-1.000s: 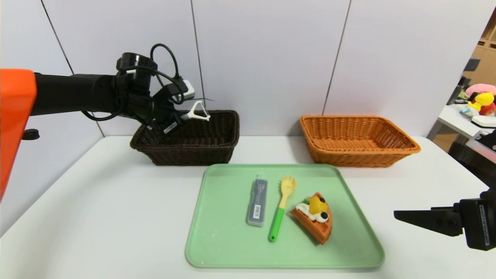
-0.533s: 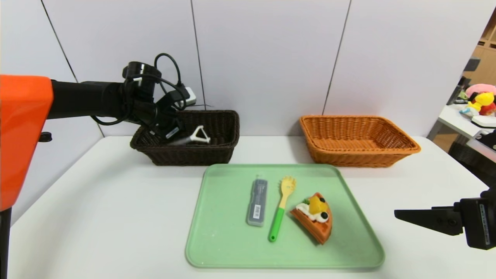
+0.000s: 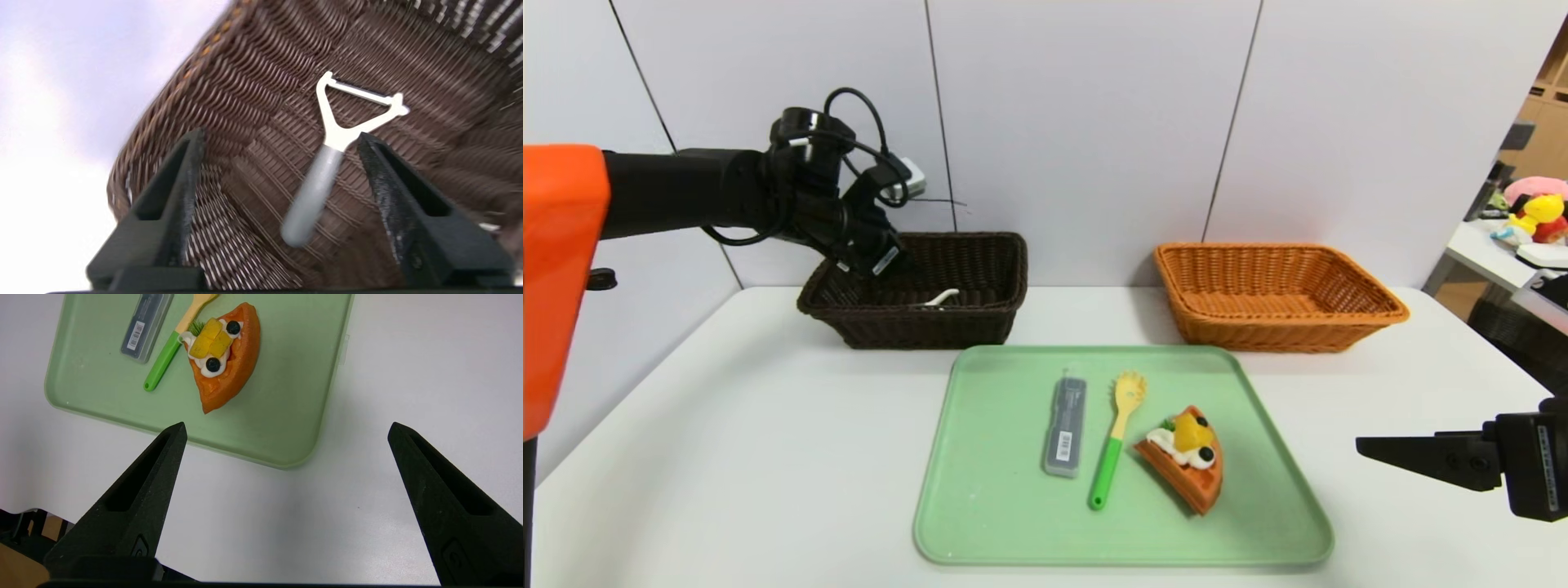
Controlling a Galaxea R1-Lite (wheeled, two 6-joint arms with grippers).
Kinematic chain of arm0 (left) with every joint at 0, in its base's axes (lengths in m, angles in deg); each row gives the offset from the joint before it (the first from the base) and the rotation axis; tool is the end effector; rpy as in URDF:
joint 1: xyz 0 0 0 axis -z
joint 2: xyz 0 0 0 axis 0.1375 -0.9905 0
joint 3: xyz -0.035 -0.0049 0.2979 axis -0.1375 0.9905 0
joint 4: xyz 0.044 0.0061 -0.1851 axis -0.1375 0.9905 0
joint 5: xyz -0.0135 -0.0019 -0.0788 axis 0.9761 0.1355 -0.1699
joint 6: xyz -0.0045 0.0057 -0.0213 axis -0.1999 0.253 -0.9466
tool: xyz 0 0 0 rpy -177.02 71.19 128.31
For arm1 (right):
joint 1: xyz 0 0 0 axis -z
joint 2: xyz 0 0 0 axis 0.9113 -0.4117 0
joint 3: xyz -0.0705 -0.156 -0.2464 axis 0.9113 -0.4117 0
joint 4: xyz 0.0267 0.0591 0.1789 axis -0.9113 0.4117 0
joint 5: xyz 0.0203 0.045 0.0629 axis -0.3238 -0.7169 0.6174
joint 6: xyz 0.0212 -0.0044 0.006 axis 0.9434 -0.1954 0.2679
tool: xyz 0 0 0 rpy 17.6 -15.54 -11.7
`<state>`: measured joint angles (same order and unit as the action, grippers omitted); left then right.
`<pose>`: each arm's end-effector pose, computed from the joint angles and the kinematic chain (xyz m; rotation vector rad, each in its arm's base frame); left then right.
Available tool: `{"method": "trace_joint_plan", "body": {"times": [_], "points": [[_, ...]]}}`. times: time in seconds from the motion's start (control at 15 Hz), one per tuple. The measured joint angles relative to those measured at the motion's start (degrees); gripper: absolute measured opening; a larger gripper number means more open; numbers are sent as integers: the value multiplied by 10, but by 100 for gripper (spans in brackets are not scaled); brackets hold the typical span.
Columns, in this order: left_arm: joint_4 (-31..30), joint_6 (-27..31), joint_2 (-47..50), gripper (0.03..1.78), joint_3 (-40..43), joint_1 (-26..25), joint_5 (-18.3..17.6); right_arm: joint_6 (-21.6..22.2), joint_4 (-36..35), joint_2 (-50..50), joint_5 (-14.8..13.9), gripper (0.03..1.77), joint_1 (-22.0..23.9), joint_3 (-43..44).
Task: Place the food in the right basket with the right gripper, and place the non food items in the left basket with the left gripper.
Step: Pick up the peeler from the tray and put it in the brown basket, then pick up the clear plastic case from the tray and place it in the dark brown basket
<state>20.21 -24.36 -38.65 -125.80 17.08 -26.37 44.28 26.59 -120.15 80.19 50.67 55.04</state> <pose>0.4251 -0.0728 0.2345 0.6134 0.4497 -0.5025 0.1350 0.0403 0.2229 0.1633 0.7401 0.3472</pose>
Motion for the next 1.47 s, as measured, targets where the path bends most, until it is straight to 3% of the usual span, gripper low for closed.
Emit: {"method": "trace_joint_plan", "body": {"times": [0.2,0.4,0.8,1.2,1.47], "points": [[80,-104,30,147,-32,8,27,0,0,1,2,170,0,-2],[144,-228,65,154,-34,55,69,0,0,-2,2,170,0,-8],[235,-519,85,163,-29,200,218,0,1,7,0,170,1,-11],[295,-686,93,167,-25,297,229,1,0,11,1,170,7,-20],[293,-719,90,168,16,332,230,1,0,19,1,170,8,-23]]}}
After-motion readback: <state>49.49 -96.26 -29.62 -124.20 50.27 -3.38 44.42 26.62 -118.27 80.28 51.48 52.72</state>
